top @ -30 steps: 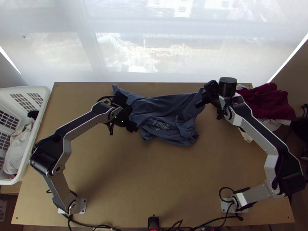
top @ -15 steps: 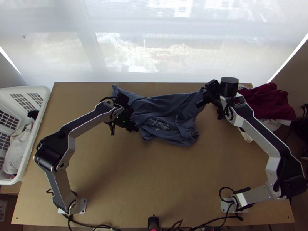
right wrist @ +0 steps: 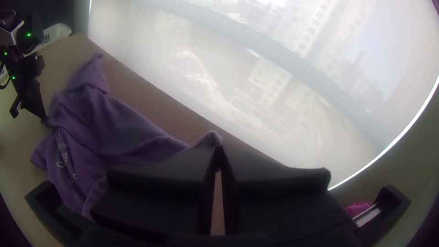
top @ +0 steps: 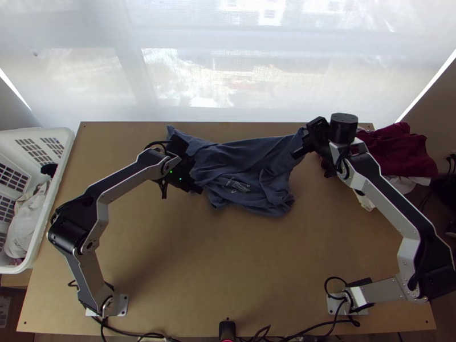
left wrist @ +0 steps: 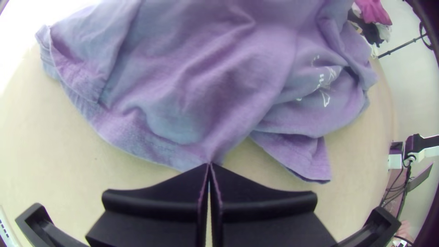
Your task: Fold the t-shirt
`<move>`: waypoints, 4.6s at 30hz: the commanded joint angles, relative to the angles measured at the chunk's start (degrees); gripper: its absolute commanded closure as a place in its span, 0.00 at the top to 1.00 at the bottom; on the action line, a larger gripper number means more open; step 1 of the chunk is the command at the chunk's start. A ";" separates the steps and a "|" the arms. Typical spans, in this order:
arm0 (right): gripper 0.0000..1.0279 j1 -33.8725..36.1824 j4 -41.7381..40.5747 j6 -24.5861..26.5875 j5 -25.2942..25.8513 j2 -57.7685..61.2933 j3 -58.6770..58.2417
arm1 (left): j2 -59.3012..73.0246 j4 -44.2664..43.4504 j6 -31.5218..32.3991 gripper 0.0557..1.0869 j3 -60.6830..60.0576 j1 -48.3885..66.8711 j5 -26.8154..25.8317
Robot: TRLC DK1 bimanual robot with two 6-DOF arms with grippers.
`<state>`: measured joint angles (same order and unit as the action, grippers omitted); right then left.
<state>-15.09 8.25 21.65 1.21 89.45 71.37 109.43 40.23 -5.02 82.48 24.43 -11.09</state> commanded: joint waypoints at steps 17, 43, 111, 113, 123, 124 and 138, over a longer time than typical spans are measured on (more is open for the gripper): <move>0.03 -0.46 8.45 0.06 0.02 -8.24 10.54 | -11.78 11.45 3.26 0.03 24.22 -5.09 -0.16; 0.03 -7.14 31.65 4.45 5.38 -29.24 26.01 | -31.47 21.03 4.14 0.03 45.58 -10.80 0.02; 0.03 -28.24 35.87 -2.58 6.35 -20.46 57.47 | -53.18 28.24 -3.07 0.03 43.56 -25.66 2.13; 0.03 -28.50 36.40 -2.49 6.43 -20.46 59.85 | -53.62 29.03 -3.33 0.03 45.40 -25.74 2.65; 0.03 -28.15 46.59 -5.48 6.52 -25.73 62.57 | -54.76 32.99 -4.65 0.03 45.40 -28.03 2.83; 0.03 -27.53 48.09 -6.18 6.52 -26.70 62.31 | -54.85 33.25 -4.56 0.03 45.32 -28.47 2.74; 0.03 -26.39 45.71 -8.73 5.12 -34.52 37.87 | -53.35 31.49 -1.58 0.03 30.11 -27.85 -5.08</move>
<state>-41.56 59.75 13.65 7.49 56.71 120.62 54.63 74.83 -7.53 121.38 -3.77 -11.49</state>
